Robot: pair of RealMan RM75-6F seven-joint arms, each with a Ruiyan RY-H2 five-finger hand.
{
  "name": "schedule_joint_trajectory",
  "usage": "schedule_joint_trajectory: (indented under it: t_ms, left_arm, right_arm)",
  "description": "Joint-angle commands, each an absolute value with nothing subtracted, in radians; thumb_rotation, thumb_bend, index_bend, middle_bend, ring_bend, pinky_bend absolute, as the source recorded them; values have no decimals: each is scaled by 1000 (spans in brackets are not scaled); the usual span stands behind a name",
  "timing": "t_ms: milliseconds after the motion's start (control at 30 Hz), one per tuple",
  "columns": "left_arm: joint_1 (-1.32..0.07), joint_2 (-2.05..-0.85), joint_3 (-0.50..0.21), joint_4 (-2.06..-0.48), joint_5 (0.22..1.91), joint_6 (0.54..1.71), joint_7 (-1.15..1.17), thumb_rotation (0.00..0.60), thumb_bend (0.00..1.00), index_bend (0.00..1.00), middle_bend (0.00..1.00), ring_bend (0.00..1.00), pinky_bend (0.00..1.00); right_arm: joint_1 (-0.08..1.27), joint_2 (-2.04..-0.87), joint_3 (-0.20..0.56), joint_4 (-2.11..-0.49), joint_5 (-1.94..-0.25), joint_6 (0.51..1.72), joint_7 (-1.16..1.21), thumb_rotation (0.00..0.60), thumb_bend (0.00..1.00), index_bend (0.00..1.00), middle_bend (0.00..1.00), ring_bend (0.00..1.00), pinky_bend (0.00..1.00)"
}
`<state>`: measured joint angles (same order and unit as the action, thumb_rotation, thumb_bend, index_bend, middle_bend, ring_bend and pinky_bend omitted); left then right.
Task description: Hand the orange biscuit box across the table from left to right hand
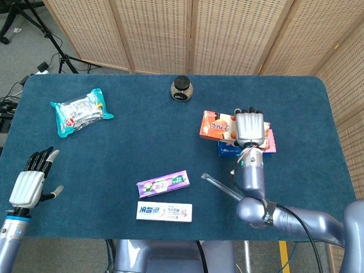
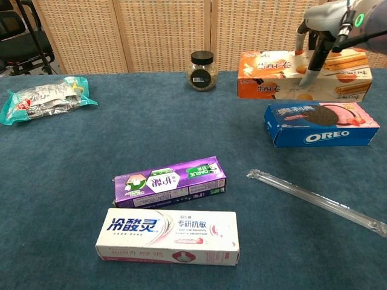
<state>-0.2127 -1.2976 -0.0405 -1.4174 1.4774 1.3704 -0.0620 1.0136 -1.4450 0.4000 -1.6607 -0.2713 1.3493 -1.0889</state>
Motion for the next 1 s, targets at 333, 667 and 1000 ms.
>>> schedule_joint_trajectory:
  t_ms: [333,667,1000]
  left_arm:
    - [-216,-1308,-25,-1425,1494,1361,-33,600,222,67,0,0,0]
    - [-215,-1308,-14,-1442,1515,1365,-26,600,223,67,0,0,0]
    - [-216,-1309,-5,-1450,1526,1363,-20,600,224,67,0,0,0]
  right_arm:
    - [881,-1287,391,-1546,-254,1235,-937,600,155,494,332,211,271]
    - [793,-1242,378,-1422,-216,1133,-815,600,155,497,323,210,271]
    - [753,-1252,358,-1322,-198,1052,-754,600,154,497,315,211,271]
